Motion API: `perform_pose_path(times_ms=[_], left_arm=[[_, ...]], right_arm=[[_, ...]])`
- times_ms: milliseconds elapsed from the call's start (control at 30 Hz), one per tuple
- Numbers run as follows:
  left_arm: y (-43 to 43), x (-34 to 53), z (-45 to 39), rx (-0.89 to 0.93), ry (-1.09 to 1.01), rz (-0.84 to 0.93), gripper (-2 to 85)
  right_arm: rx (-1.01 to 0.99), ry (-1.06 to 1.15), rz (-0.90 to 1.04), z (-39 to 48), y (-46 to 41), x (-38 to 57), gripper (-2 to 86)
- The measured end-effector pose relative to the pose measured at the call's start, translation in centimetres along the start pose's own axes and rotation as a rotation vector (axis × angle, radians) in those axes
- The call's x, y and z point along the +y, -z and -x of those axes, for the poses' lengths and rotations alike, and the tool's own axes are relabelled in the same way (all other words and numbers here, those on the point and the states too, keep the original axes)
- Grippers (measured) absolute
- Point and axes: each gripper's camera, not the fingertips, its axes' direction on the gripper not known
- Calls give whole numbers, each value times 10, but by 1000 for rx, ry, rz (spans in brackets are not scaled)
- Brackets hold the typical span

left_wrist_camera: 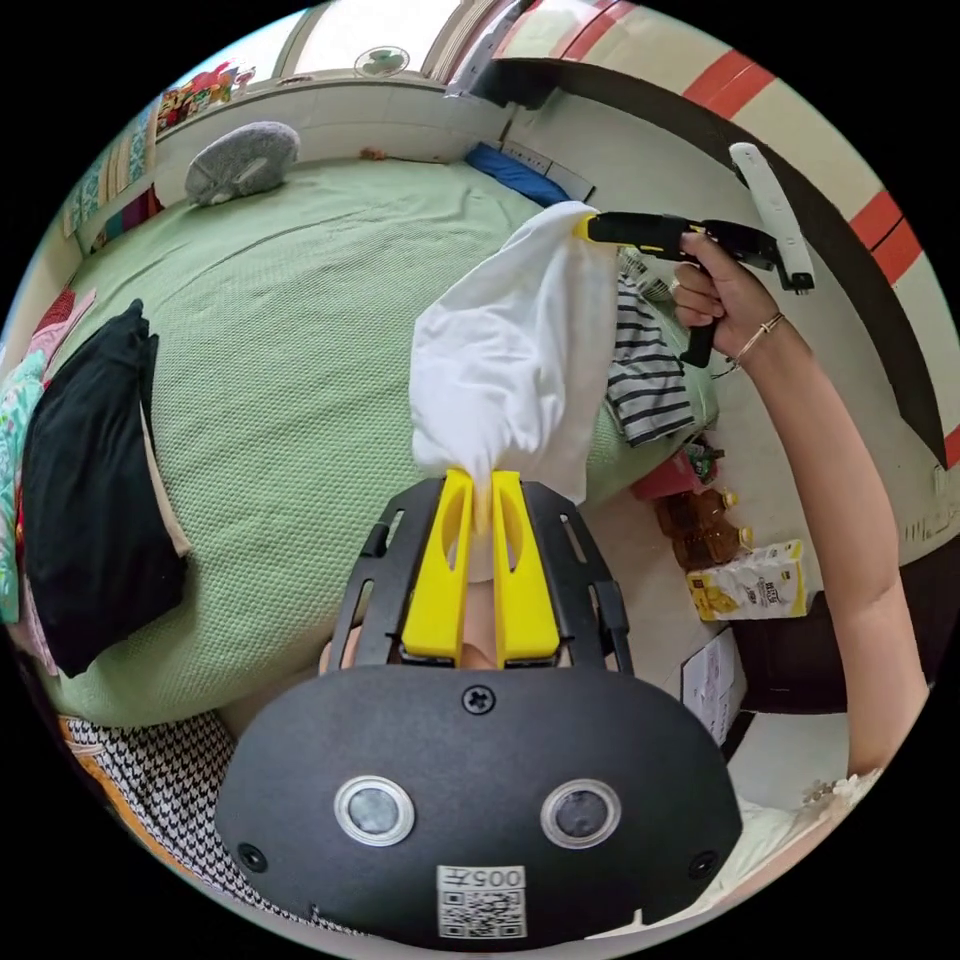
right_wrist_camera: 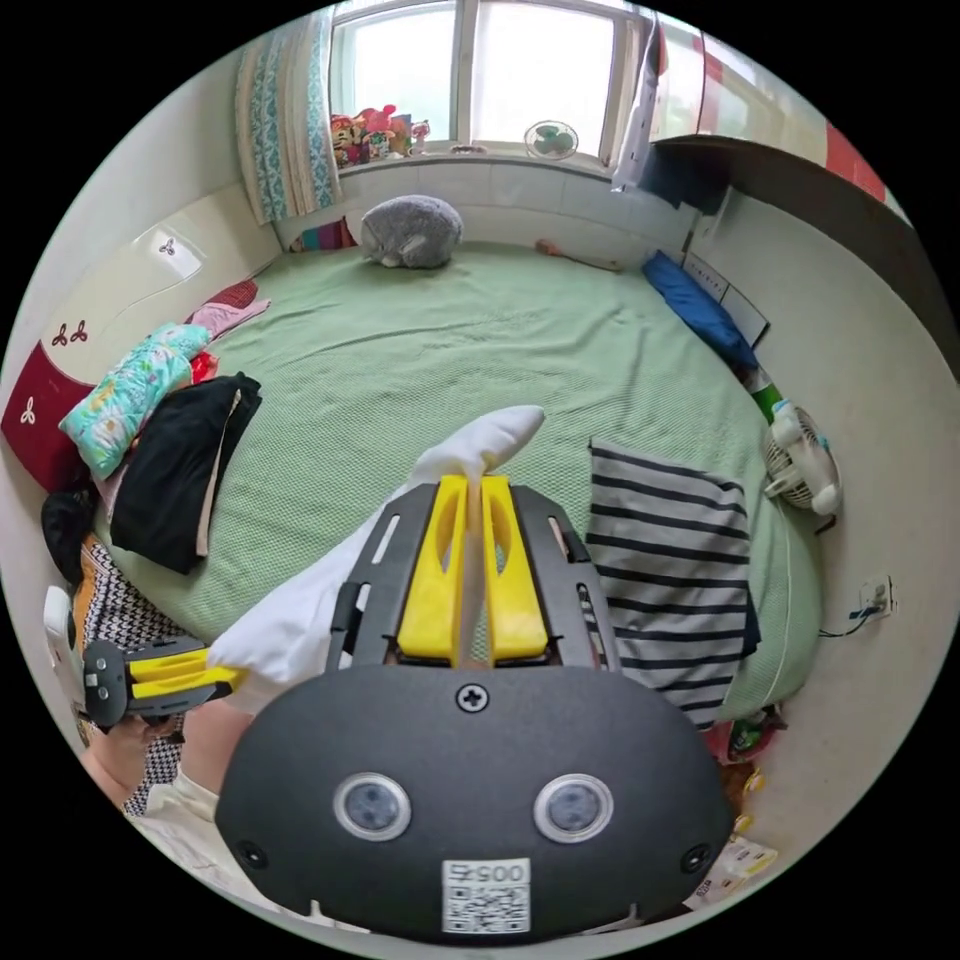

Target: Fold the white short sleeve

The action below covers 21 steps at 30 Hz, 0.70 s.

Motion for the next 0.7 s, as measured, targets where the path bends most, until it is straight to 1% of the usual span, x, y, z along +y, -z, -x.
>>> perform_pose_path(times_ms=[133, 300, 400, 467, 533, 600, 633, 700], left_arm=[[14, -9, -34, 33, -41, -49, 45], [28, -39, -91, 96, -128, -152, 45], [15, -65, -119, 173, -147, -158, 45], [2, -84, -134, 200, -132, -176, 45], [-23, -103, -146, 201, -73, -211, 46], [-81, -129, -162, 219, 7, -175, 46], [-97, -134, -164, 208, 26, -154, 47], [-154, -145, -169, 158, 97, -38, 47]], right_arm=[[53, 17, -40, -13, 43, -6, -11], [52, -43, -111, -55, 116, -37, -11], [154, -52, -104, -73, 138, -61, -10], [189, -86, -67, -89, 136, -76, -7], [223, -141, -29, -109, 121, -89, 5], [322, -253, 53, -140, 78, -92, 35], [339, -277, 79, -147, 66, -89, 41], [298, -301, 167, -166, 21, -64, 60]])
